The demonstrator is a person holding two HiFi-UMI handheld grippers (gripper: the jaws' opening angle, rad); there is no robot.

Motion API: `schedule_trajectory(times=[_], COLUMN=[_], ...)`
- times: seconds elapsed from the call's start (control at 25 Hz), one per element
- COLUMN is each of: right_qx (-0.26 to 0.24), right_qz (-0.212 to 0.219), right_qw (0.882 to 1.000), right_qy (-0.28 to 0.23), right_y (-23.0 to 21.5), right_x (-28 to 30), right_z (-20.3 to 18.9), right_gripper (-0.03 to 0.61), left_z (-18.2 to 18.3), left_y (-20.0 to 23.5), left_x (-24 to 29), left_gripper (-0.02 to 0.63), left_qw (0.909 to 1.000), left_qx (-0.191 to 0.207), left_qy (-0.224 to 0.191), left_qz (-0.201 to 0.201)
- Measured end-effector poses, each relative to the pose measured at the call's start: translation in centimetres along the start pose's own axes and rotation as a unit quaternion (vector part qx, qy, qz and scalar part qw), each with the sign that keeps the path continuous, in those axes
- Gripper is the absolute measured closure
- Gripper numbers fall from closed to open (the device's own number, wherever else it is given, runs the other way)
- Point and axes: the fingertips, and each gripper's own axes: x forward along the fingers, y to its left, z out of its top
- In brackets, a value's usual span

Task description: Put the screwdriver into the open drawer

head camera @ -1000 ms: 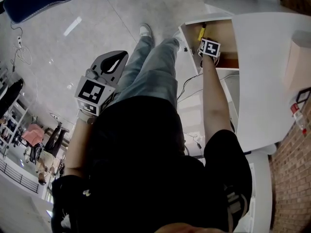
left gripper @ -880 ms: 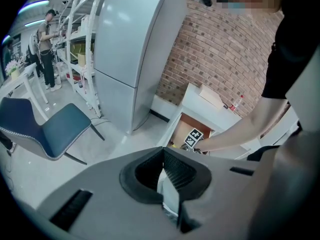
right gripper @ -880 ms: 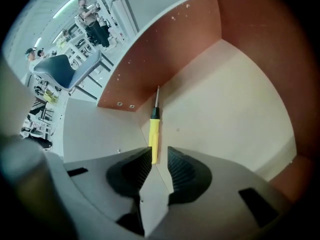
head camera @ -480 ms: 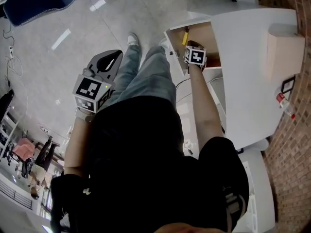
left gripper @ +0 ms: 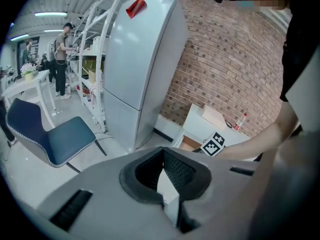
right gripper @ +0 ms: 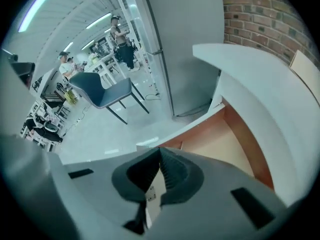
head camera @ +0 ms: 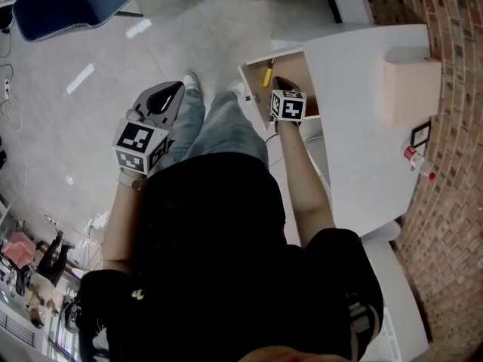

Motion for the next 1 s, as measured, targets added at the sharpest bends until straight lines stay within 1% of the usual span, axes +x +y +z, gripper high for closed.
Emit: schedule_trajectory(times=[0.16, 0.44, 0.64, 1.0], right_qx=[-0.002, -0.028, -0.054, -0.093], right_qz=[0.020, 0.042, 0.062, 0.068], right_qw=[0.999, 0.993, 0.983, 0.962], right_qy=[-0.030, -0.109, -0.165, -0.246], right_y=[1.9, 4.9, 7.0, 10.4], right_x=[-2.5, -8.9, -13.5, -21.2], right_z=[3.1, 10.1, 14.9, 21.3], right_gripper=[0.568, 0.569, 0.569, 0.569], left_z=[1.2, 3.4, 5.4, 10.5], left_y=[0.8, 1.5, 2.1, 3.2], left_x=[0.2, 0.0, -0.2, -3.0], left_gripper=[0.609, 0.610, 0.611, 0.611], left_qw=[0.9999, 0.9983, 0.9967, 0.9899], left_qx=[-0.005, -0.016, -0.012, 0.002], left_qy=[-0.013, -0.055, -0.080, -0.141], left_qz=[0.002, -0.003, -0.007, -0.014])
